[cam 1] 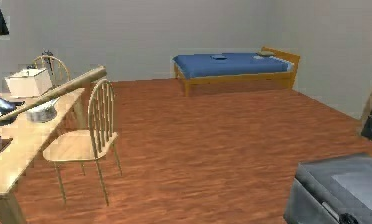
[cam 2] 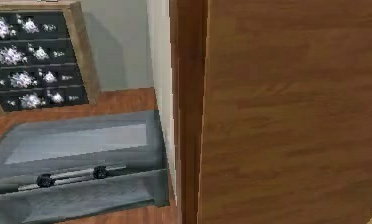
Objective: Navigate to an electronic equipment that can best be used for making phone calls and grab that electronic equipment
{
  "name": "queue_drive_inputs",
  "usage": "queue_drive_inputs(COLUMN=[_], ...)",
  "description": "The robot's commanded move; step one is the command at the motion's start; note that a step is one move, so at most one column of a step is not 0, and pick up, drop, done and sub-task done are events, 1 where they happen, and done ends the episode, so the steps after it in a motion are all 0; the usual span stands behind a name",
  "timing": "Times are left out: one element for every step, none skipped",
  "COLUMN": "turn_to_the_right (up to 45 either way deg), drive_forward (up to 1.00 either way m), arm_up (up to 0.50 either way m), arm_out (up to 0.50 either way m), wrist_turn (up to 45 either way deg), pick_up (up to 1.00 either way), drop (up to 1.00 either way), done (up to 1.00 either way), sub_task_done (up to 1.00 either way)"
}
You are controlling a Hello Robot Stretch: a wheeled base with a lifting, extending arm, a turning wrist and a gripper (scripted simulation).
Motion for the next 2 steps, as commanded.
queue_drive_inputs(turn_to_the_right=[0.0,-12.0], drive_forward=[1.0,0.0], arm_up=[0.0,0.0], arm_out=[0.0,0.0], wrist_turn=[0.0,0.0], pick_up=[0.0,0.0], drop=[0.0,0.0], done=[0.0,0.0], sub_task_done=[0.0,0.0])
